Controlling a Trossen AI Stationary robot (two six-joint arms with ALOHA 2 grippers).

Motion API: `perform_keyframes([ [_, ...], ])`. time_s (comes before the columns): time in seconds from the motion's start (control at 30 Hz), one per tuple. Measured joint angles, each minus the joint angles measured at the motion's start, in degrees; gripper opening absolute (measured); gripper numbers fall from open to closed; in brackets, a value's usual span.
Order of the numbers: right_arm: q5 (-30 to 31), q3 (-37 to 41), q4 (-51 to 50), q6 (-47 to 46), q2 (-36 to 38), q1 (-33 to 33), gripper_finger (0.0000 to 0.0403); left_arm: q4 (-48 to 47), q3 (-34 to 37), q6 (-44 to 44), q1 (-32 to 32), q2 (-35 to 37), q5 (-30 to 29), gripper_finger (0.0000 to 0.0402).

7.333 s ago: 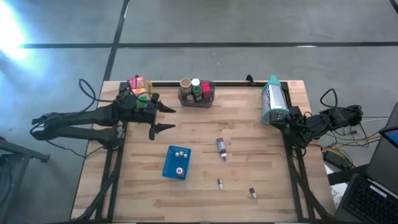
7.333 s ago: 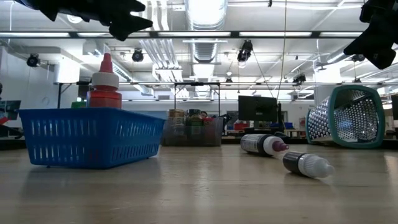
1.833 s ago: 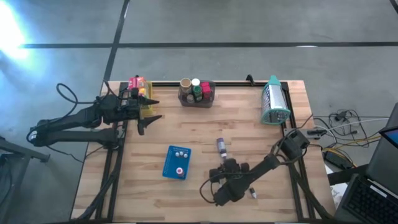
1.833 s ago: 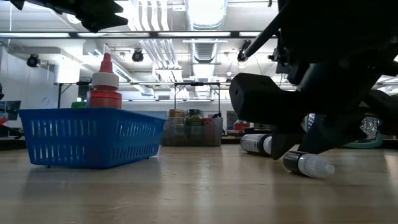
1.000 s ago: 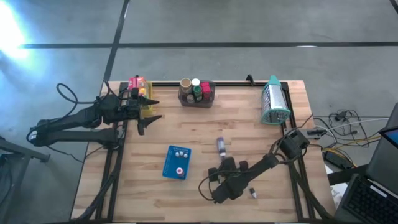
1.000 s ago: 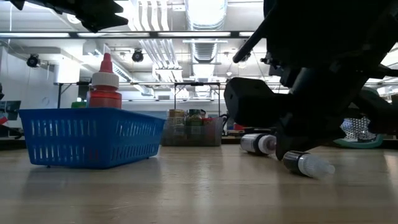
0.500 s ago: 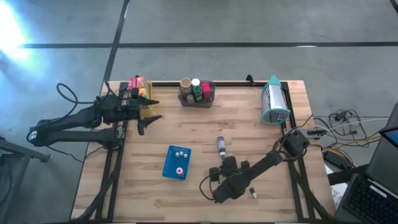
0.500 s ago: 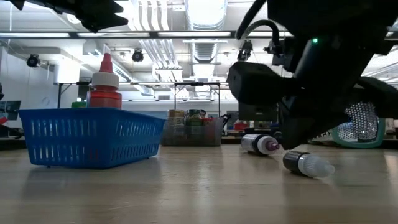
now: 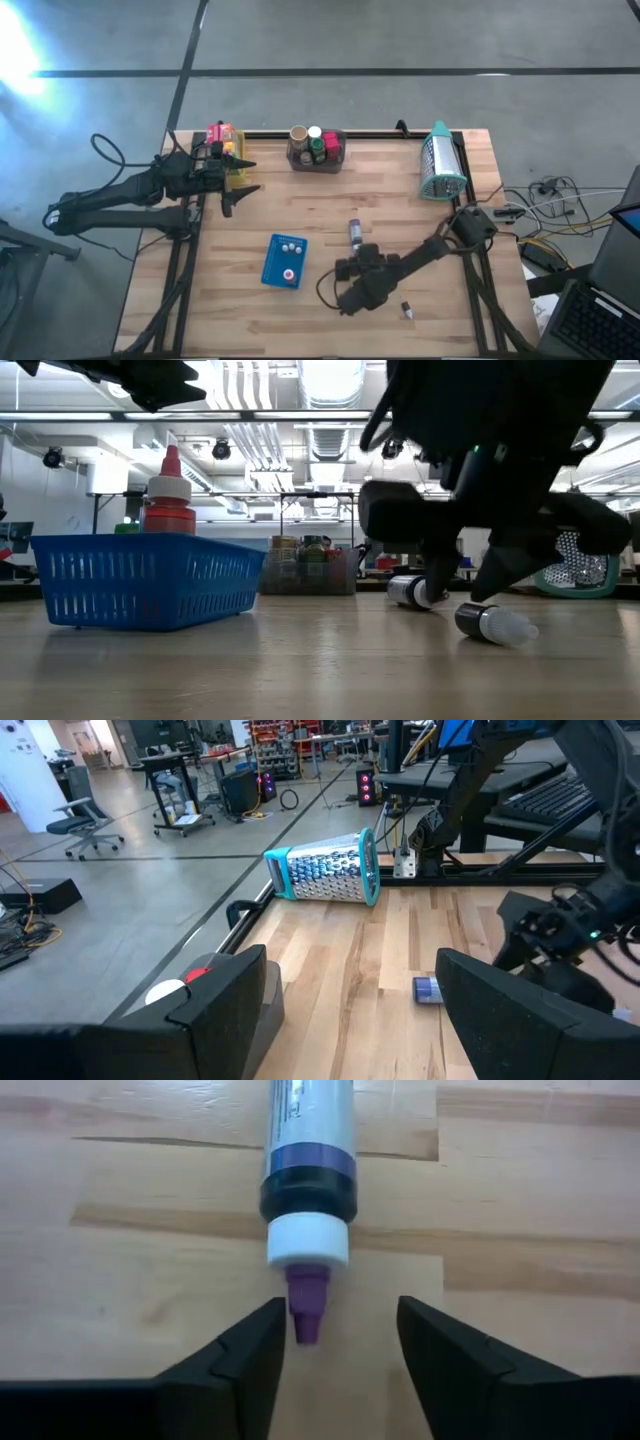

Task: Pick & Place Kitchen Items
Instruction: Put the large purple food coloring bottle into the blue bin

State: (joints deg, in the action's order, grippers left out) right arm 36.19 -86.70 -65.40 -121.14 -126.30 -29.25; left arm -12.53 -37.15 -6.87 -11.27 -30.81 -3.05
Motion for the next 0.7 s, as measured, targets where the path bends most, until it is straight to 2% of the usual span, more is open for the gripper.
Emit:
perform_keyframes([
  [0.13,0.23,0.59,0.41,0.07,-0.63,1.17,0.0210,-0.02,0.00,0.01,-0.02,0.00,0.00,0.0296],
  [0.3,1.81,1.44,0.91,0.07,-1.59,1.76,0.0209,-0.02,0.00,0.02,-0.02,0.00,0.00,0.0296],
  [0.7,5.81,2.61,1.57,0.24,-1.81,2.01,0.0111,-0.04,0.00,0.00,-0.02,0.00,0.00,0.0296],
])
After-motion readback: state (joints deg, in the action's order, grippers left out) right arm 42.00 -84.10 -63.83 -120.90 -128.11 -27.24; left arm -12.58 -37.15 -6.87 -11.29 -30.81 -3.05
